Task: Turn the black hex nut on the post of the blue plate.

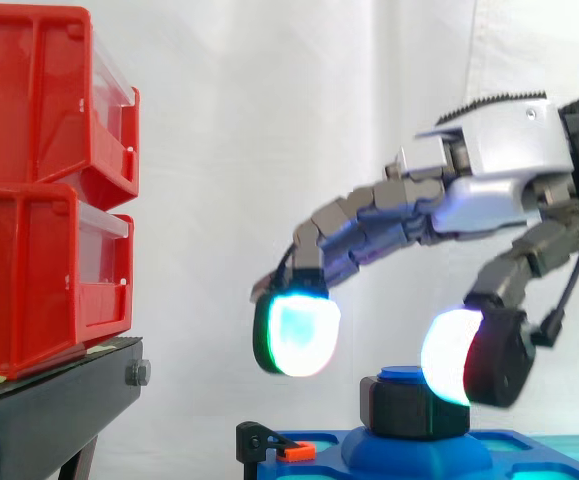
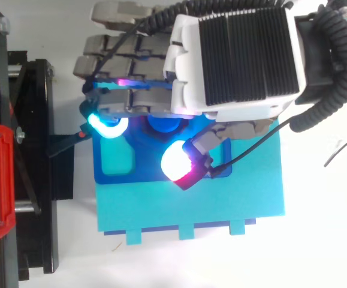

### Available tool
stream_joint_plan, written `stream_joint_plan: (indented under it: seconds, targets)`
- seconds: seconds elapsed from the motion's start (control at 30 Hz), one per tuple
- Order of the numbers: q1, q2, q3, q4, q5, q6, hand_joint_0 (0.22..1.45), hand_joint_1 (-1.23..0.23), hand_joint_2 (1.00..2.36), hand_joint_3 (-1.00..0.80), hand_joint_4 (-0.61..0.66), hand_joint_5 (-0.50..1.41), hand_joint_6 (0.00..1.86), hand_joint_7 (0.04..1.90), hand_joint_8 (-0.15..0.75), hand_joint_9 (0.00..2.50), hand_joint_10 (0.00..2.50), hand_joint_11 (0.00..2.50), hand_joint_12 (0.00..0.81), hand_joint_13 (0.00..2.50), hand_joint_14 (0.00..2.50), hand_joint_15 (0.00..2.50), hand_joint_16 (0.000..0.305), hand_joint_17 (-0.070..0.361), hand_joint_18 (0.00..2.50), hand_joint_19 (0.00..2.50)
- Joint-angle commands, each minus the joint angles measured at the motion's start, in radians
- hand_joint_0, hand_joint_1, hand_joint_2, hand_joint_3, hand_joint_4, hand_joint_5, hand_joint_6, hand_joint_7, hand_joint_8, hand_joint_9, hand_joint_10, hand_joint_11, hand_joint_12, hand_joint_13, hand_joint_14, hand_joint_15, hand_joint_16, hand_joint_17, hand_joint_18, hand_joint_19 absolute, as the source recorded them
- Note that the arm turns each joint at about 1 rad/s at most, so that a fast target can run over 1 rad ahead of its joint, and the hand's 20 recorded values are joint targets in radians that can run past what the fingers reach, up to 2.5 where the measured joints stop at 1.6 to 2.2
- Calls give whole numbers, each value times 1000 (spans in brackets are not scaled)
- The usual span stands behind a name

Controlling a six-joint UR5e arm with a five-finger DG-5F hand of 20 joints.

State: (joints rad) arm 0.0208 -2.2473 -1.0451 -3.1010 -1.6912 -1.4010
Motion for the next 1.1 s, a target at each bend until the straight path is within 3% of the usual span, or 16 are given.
stream_joint_plan:
  seconds: [0.0, 0.13, 0.17, 0.2, 0.33, 0.37, 0.47, 0.63, 0.67, 0.73, 0.87, 0.97, 1.07]
  targets:
    - [2, 2, 45, -51, 1, -1, 446, -729, 1000, -500, 172, -233, 502, 901, 230, 266, 0, 44, 359, 281, 0, 30, 55, 125, 80, 26]
    - [5, 2, 86, -116, -4, -4, 438, -660, 1000, -500, 180, -226, 502, 865, 238, 274, 0, 35, 364, 276, 1, 36, 57, 128, 71, 35]
    - [7, 6, 99, -172, 1, -6, 436, -655, 1000, -500, 180, -224, 502, 851, 241, 277, 0, 33, 366, 275, 1, 35, 57, 129, 70, 30]
    - [7, 8, 100, -185, 1, -6, 436, -646, 1000, -500, 181, -223, 502, 849, 242, 279, 0, 34, 366, 273, 2, 34, 57, 129, 68, 31]
    - [7, 20, 99, -232, 5, -19, 433, -609, 1000, -500, 189, -211, 502, 786, 246, 287, 0, 0, 370, 262, 0, 27, 58, 131, 54, 39]
    - [7, 38, 97, -261, 24, -44, 434, -604, 1000, -500, 192, -208, 502, 767, 246, 289, 0, 0, 371, 252, 0, 24, 58, 131, 42, 37]
    - [7, 48, 96, -277, 35, -52, 432, -598, 1000, -500, 197, -205, 502, 730, 244, 286, 0, 0, 374, 237, 0, 14, 58, 131, 28, 40]
    - [-1, 92, 59, -317, 42, -53, 434, -582, 1000, -500, 198, -198, 501, 669, 228, 243, 0, 0, 371, 194, 1, 0, 59, 132, 0, 32]
    - [-1, 138, -12, -306, 44, -50, 434, -580, 1000, -500, 197, -199, 501, 668, 227, 238, 0, 0, 372, 190, 1, 0, 59, 132, 0, 25]
    - [4, 170, -56, -278, 54, -49, 433, -552, 1000, -500, 182, -206, 501, 661, 213, 179, 0, 0, 369, 135, 0, 7, 59, 132, 0, 55]
    - [10, 267, -222, -134, 116, -16, 432, -541, 1000, -500, 173, -214, 501, 645, 205, 147, 0, 0, 370, 111, 0, 1, 59, 133, 0, 52]
    - [11, 313, -299, -74, 131, 7, 434, -535, 1000, -500, 163, -221, 501, 629, 202, 123, 0, 0, 374, 78, 0, 0, 59, 132, 0, 43]
    - [14, 347, -342, -42, 145, 36, 436, -508, 1000, -500, 152, -228, 501, 637, 192, 70, 0, 0, 368, 31, 0, 4, 59, 132, 0, 68]
